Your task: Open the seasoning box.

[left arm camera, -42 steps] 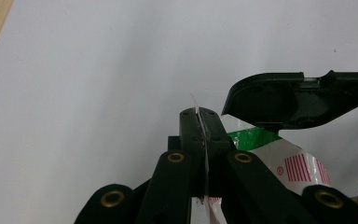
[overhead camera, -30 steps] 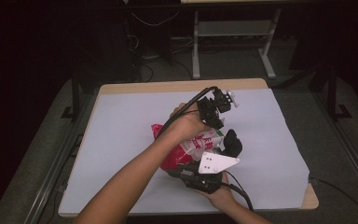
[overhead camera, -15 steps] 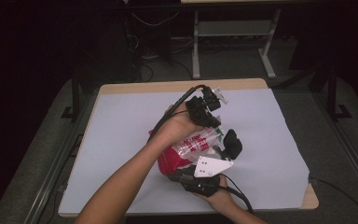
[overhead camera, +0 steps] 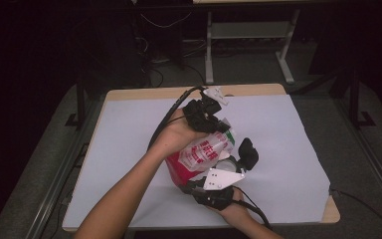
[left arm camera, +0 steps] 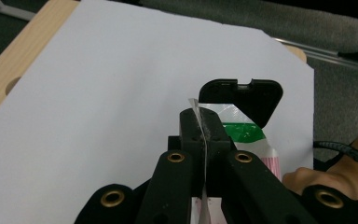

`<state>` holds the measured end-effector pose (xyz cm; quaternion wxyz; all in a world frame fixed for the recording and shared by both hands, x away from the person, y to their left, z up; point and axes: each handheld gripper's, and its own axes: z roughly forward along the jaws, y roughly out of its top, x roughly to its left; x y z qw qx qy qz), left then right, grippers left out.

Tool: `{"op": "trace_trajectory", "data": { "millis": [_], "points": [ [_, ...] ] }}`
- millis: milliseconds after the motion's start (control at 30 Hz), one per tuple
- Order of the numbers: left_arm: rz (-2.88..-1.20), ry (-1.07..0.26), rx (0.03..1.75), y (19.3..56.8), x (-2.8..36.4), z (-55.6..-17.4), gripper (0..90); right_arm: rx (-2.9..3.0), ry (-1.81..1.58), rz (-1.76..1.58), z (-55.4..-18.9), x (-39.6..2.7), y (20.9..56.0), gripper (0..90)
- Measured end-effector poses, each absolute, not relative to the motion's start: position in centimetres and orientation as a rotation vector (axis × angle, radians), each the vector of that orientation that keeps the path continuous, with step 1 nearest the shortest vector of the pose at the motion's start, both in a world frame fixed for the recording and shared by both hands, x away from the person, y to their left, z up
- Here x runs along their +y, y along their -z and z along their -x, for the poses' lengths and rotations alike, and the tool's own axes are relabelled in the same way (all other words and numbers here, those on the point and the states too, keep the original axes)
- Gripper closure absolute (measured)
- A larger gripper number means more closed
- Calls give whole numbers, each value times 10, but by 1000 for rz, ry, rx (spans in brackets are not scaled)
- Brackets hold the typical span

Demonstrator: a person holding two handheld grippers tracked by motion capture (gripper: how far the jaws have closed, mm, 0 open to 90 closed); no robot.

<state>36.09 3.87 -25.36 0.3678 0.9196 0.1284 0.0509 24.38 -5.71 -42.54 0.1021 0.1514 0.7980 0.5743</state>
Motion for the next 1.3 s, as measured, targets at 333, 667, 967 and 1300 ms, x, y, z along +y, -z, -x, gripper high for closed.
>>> {"op": "trace_trajectory", "data": {
  "millis": [333, 667, 967, 1300],
  "points": [
    [-2286, -121, 363, 241, 67, -357, 900, 2383, -1664, -485, -244, -56, 429, 812],
    [-2199, -109, 407, 227, 103, -353, 900, 2393, -1646, -490, -247, -55, 432, 811],
    [-2121, -112, 404, 222, 129, -346, 900, 2385, -1617, -529, -249, -57, 432, 813],
    [-2008, -119, 417, 226, 170, -339, 900, 2367, -1576, -545, -249, -56, 433, 814]
  ]
}}
